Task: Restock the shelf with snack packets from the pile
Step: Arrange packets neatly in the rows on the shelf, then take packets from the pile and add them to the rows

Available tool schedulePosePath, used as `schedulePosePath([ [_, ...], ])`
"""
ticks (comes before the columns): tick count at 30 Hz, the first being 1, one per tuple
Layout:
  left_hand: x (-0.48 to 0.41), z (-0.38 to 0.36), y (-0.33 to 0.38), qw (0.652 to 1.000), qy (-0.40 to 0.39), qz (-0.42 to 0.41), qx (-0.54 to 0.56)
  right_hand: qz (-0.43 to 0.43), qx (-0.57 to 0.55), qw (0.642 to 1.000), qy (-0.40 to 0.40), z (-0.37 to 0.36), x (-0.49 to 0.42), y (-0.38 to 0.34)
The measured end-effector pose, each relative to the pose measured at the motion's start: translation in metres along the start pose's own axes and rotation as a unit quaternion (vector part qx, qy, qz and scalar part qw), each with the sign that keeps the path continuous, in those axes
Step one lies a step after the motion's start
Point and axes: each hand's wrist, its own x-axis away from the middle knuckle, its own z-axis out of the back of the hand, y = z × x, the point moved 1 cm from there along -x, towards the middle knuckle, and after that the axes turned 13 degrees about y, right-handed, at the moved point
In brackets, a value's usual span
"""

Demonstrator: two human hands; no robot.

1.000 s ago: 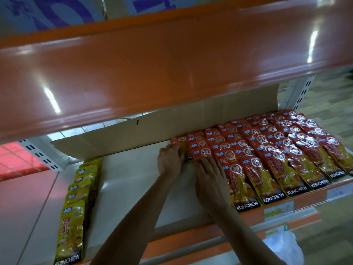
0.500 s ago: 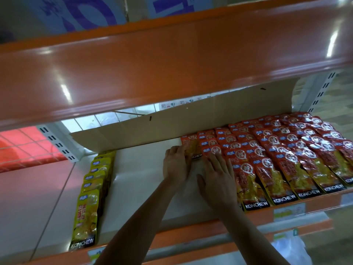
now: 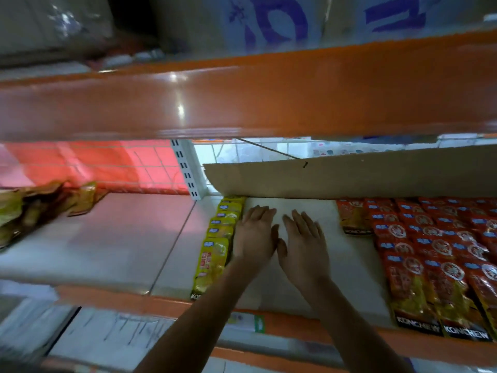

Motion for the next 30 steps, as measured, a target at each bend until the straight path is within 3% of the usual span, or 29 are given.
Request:
schedulePosePath([
  [15, 0.015, 0.113, -0.268, 0.983, 0.049, 0.142, -0.106, 0.138, -0.049, 0.989, -0.036, -0.132, -0.04, -0.259],
  [25, 0.031, 0.181, -0.444, 0.958, 0.056, 0.24, -0.145, 0.163, -0.072, 0.978, -0.107, -0.238, -0.056, -0.403],
  [30, 0.034, 0.199, -0.505, 0.937, 0.084, 0.279, -0.19, 0.116, -0.08, 0.982, -0.123, -0.272, -0.076, -0.442],
])
